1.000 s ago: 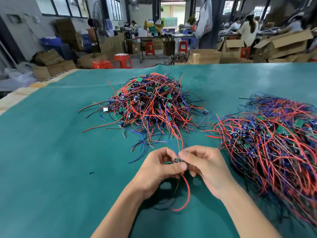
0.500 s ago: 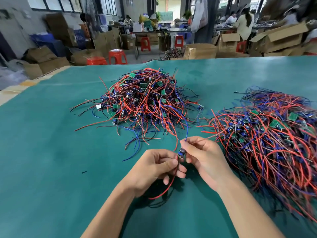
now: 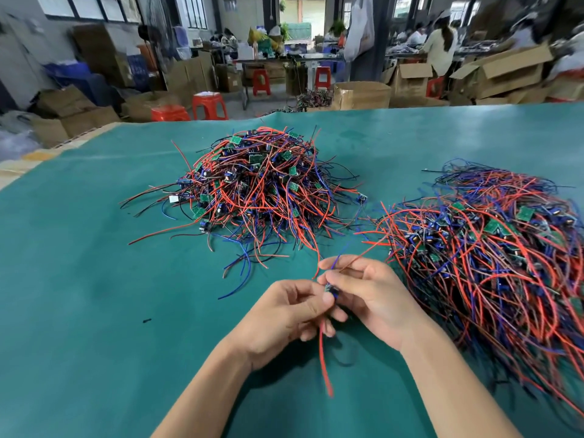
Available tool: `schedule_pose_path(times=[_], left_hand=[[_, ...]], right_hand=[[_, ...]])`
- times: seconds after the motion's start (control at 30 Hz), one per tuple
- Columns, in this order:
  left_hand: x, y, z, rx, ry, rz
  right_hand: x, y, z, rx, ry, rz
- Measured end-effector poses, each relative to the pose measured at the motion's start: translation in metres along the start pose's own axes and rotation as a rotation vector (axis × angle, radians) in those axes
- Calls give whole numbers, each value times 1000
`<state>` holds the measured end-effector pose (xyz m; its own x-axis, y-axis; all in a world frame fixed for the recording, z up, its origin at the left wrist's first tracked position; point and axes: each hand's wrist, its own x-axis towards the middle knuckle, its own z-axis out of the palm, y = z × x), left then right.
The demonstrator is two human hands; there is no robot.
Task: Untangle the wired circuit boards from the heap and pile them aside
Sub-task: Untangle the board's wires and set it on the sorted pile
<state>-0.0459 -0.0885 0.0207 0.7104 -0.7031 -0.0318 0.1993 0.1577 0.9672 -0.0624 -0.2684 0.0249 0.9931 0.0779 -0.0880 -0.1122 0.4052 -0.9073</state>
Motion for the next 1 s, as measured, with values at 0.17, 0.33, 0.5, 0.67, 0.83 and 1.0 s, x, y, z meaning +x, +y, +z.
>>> schedule_pose_path(times=[0.17, 0.33, 0.5, 0.67, 0.83, 1.0], left_hand=[[0, -2, 2, 196, 118, 64], [5, -3, 6, 238, 189, 46], [6, -4, 3, 235, 159, 47], [6, -4, -1, 231, 86, 18], [4, 0, -12, -7, 187, 72], [6, -3, -15, 88, 281, 143]], right_hand=[[2, 1, -1, -90, 69, -67], [2, 1, -2, -144, 234, -177], [9, 0, -16, -260, 533, -392], [13, -1, -35, -225, 797, -563], [9, -9, -35, 22, 987, -710], [3, 11, 5, -475, 450, -361]])
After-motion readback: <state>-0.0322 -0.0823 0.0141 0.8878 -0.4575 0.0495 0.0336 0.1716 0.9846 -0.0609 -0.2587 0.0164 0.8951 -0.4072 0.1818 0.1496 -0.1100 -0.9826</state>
